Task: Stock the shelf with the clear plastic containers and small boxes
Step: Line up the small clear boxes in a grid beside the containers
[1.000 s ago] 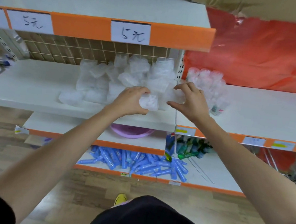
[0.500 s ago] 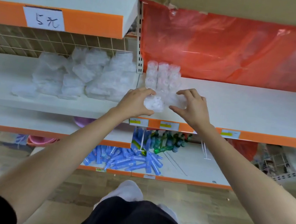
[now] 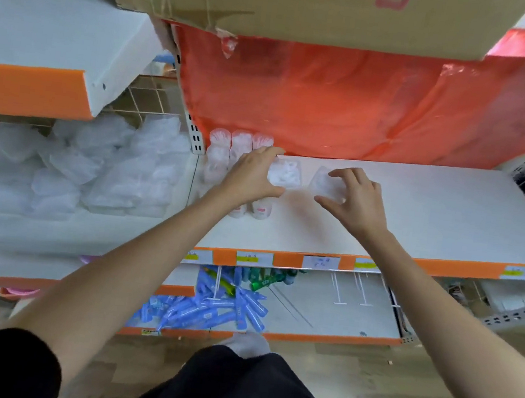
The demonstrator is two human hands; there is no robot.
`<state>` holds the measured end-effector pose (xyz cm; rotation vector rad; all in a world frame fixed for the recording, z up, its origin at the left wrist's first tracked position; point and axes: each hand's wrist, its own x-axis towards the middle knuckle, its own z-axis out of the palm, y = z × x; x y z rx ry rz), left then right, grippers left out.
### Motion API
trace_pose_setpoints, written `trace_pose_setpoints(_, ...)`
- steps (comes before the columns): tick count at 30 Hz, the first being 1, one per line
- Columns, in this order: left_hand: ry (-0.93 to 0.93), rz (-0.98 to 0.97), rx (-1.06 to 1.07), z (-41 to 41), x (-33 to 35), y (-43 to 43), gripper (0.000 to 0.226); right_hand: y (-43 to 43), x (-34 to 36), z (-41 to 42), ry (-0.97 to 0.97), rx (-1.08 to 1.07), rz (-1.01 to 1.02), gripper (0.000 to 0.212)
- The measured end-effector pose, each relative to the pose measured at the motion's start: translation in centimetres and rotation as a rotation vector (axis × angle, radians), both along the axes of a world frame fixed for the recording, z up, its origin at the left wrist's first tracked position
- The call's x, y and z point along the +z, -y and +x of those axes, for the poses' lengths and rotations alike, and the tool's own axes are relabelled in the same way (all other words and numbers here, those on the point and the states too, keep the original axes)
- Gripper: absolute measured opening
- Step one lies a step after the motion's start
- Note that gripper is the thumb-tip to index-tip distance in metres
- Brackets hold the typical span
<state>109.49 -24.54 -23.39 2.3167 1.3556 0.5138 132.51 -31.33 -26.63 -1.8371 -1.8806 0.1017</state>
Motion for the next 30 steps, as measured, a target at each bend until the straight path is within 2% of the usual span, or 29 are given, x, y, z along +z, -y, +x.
trace_pose_setpoints(11, -0.081, -0.098, -0.023, 6.8, -3.6, -3.3, 0.065, -4.3, -3.5, 7.7, 0.059, -0.026, -0.137, 0.053)
trace_pose_setpoints(19, -0.087, -0.196, 0.101, 11.3, -6.1, -3.1, 0.061, -6.3, -6.7, 13.9, 0.054, 0.044, -0.268, 0.049)
trace_pose_setpoints(30, -0.029, -0.290, 0.243, 15.2, -8.9, -2.1, 0.059, -7.4, -8.9, 18.7, 0.023, 0.101, -0.283, 0.047)
